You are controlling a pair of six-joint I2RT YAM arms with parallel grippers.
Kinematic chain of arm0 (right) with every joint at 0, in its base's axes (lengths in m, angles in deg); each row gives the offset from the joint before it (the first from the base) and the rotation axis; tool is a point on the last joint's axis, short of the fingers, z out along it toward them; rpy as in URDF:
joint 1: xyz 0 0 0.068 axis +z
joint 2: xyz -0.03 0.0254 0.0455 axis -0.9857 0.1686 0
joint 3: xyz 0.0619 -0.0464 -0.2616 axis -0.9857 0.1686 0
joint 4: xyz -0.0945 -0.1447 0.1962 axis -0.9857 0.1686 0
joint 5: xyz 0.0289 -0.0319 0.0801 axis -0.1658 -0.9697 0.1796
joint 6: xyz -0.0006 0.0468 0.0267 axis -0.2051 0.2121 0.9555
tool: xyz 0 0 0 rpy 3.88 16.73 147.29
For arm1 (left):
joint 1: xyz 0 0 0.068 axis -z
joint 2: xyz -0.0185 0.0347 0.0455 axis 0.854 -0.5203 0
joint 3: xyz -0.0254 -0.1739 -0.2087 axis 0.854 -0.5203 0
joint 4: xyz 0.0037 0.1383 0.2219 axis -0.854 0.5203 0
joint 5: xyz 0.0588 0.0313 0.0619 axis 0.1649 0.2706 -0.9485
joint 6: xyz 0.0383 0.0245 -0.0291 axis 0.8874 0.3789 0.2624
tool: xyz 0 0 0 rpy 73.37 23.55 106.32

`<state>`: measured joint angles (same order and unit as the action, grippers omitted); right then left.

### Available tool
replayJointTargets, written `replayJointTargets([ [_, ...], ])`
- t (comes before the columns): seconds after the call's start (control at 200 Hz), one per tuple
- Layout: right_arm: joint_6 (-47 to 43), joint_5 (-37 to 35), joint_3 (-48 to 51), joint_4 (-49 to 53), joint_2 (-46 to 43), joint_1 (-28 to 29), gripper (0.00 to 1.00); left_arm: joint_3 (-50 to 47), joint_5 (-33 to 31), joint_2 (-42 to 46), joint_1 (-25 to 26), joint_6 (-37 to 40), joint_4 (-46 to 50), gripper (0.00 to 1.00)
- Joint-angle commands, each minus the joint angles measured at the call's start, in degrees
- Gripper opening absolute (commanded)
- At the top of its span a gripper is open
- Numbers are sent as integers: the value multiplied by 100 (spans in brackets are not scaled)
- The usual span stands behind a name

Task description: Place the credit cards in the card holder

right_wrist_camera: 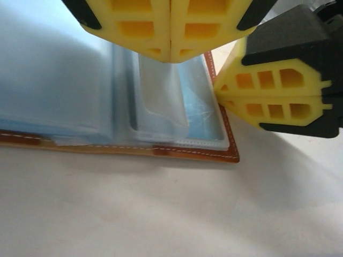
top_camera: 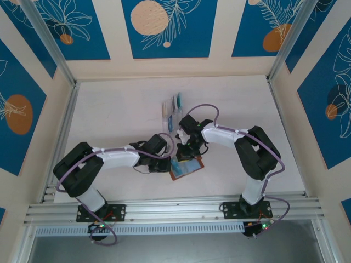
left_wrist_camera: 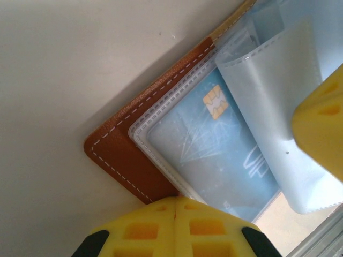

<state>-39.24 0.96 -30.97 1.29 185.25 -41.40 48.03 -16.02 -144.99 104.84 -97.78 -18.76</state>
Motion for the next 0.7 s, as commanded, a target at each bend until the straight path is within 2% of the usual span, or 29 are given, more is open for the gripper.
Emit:
replayJointTargets([
  [0.0,101,499,19,-47,222,129,8,-207,-276,-306,-158,197,-15,5],
  [0.09,267,795,167,-279,116,176,13,-189,-254,-326,-213,232,-13,5],
  [0.225,551,1349,372,-638,-8,268,25,-178,-185,-382,-306,260,-48,5],
  [0.385,598,1503,476,-695,-237,320,36,-189,-141,-384,-378,279,-75,5],
  [0.54,564,2120,446,-688,-572,292,41,-241,-121,-351,-428,295,-78,5],
  [0.695,378,1794,271,-212,-967,239,44,-249,-86,-371,-463,309,-102,5],
])
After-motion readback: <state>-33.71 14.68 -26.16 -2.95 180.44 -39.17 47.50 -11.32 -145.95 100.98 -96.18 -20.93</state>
